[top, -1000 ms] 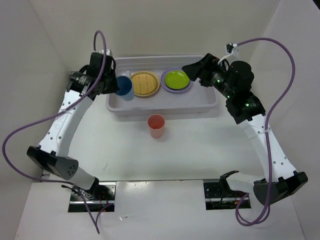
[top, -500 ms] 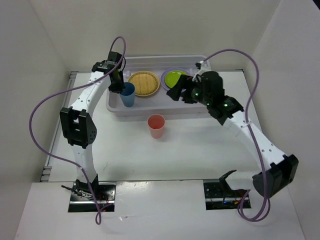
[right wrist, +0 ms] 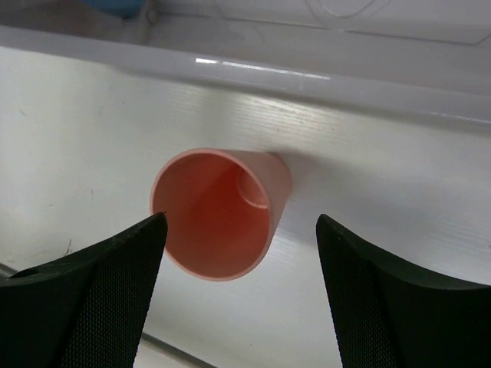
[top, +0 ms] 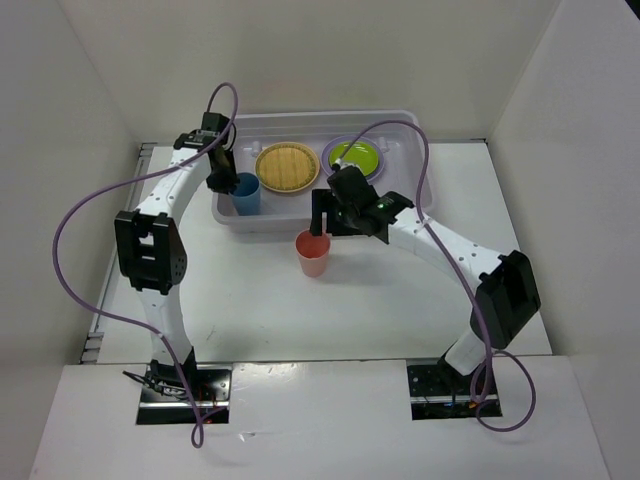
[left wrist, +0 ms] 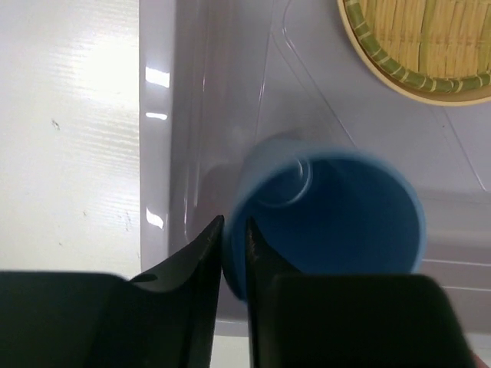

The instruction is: Place the mixed dishes into the plastic bin

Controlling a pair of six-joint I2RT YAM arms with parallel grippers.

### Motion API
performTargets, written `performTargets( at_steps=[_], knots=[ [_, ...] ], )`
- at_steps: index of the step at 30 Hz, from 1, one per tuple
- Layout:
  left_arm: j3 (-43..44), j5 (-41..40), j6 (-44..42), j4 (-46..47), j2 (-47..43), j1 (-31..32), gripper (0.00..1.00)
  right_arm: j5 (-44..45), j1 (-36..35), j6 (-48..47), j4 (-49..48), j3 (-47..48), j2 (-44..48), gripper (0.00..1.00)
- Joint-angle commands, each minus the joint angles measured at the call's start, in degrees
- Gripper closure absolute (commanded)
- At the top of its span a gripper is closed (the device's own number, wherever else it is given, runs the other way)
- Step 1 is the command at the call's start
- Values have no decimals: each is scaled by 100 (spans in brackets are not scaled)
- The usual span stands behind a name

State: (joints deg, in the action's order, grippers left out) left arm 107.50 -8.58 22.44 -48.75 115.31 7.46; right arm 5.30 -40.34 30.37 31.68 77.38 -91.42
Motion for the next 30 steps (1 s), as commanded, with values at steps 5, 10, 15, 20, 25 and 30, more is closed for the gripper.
performTargets(
  at_steps=[5, 10, 15, 20, 25, 30],
  knots=[
    [-212, 199, -38, 384, -25, -70, 54, 525, -97, -40, 242, 427, -306, 17],
    [-212, 199, -38, 437, -219, -122, 27, 525, -97, -40, 242, 374, -359, 17],
    [-90, 199, -90, 322, -596, -122, 16, 472, -97, -40, 189, 321, -464, 19],
    [33, 251, -90, 191, -878, -122, 15, 472, -150, -40, 189, 268, -570, 21],
    [297, 251, -38, 59, -1378, -122, 15, 472, -150, -40, 189, 268, -632, 28],
    [754, 199, 155, 59, -2247, -122, 15, 419, -255, 13, 189, 268, -746, 41]
  ],
)
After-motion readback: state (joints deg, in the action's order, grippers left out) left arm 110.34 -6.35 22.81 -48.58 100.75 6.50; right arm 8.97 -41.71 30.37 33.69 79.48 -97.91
